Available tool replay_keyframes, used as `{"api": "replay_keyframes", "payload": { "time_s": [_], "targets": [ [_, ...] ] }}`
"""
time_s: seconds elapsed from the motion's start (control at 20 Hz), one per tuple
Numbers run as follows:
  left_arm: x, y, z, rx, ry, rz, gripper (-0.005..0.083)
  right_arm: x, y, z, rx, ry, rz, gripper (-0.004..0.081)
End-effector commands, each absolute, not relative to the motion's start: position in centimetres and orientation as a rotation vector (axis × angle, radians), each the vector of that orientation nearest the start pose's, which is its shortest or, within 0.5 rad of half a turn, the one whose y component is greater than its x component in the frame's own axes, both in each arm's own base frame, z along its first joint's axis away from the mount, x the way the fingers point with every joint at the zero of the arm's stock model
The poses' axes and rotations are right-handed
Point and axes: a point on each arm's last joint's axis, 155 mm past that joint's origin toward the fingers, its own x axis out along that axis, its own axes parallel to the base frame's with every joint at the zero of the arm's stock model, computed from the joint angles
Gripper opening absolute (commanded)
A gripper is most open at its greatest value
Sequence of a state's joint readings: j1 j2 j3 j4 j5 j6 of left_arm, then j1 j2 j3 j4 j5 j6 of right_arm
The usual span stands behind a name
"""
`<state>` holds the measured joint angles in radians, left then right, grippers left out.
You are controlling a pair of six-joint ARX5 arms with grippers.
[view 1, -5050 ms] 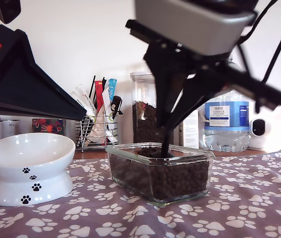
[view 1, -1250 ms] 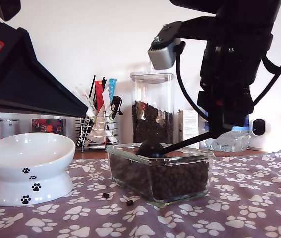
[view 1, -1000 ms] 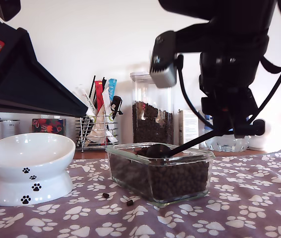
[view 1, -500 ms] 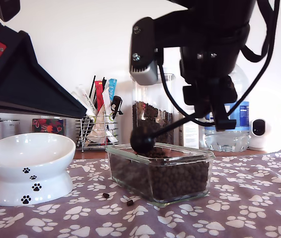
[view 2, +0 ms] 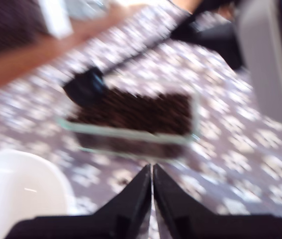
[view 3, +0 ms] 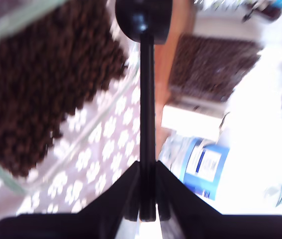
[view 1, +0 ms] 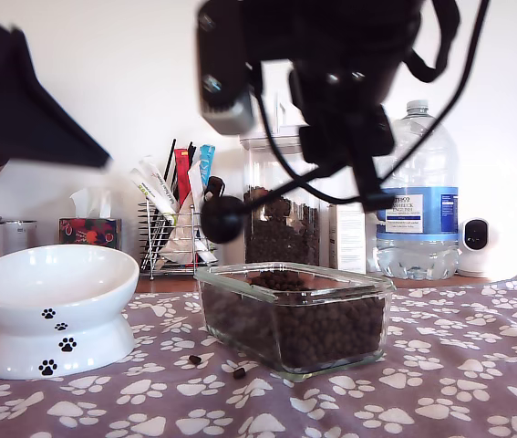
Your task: Measure one spoon of cat food and pour it into the food bowl
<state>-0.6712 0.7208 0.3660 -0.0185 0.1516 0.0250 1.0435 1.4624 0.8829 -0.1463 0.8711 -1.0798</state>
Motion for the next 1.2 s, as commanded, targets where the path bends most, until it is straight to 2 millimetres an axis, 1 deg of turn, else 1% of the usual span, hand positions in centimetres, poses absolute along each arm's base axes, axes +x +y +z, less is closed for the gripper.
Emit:
{"api": "replay_keyframes", "payload": {
  "time_s": [0.0,0.1,0.25,0.35,0.45,0.6,0.7,0.75,0.85,1.0,1.15],
  "targets": [
    [22.4,-19.7,16.5,0.114,0.326,-0.753,-0.0019,30.0,25.8,16.6,-1.62,0.248,0.402,-0.0013],
    [23.0,-17.9,17.7,0.094,0.289,-0.656,-0.0019,29.4,27.1,17.0,-1.597,0.207,0.422,-0.0013],
    [23.8,-15.1,19.1,0.088,0.234,-0.51,-0.0019,28.1,29.5,17.2,-1.55,0.138,0.496,-0.0013],
    [23.9,-14.3,20.0,0.08,0.203,-0.473,-0.0019,27.2,31.1,17.3,-1.517,0.094,0.557,-0.0013],
    [23.8,-14.3,20.2,0.082,0.193,-0.477,-0.0019,26.2,32.3,16.8,-1.451,0.081,0.627,-0.0013],
    [23.1,-14.9,19.7,0.091,0.215,-0.524,-0.002,25.3,33.7,16.3,-1.313,0.096,0.711,-0.0013],
    [22.7,-15.2,20.2,0.09,0.218,-0.551,-0.002,24.6,34.6,15.9,-1.22,0.111,0.766,-0.0013],
    [22.5,-15.3,20.7,0.088,0.218,-0.564,-0.002,24.3,34.9,15.8,-1.18,0.121,0.791,-0.0013],
    [22.0,-15.6,21.9,0.09,0.21,-0.596,-0.002,24.5,35.1,15.4,-1.104,0.153,0.814,-0.0013],
    [20.5,-16.7,23.3,0.12,0.214,-0.694,-0.0021,25.3,34.9,15.1,-0.969,0.209,0.826,-0.0013],
    [20.1,-16.6,24.8,0.121,0.199,-0.707,-0.0021,26.2,34.9,15.4,-0.843,0.24,0.83,-0.0013]
  ]
}}
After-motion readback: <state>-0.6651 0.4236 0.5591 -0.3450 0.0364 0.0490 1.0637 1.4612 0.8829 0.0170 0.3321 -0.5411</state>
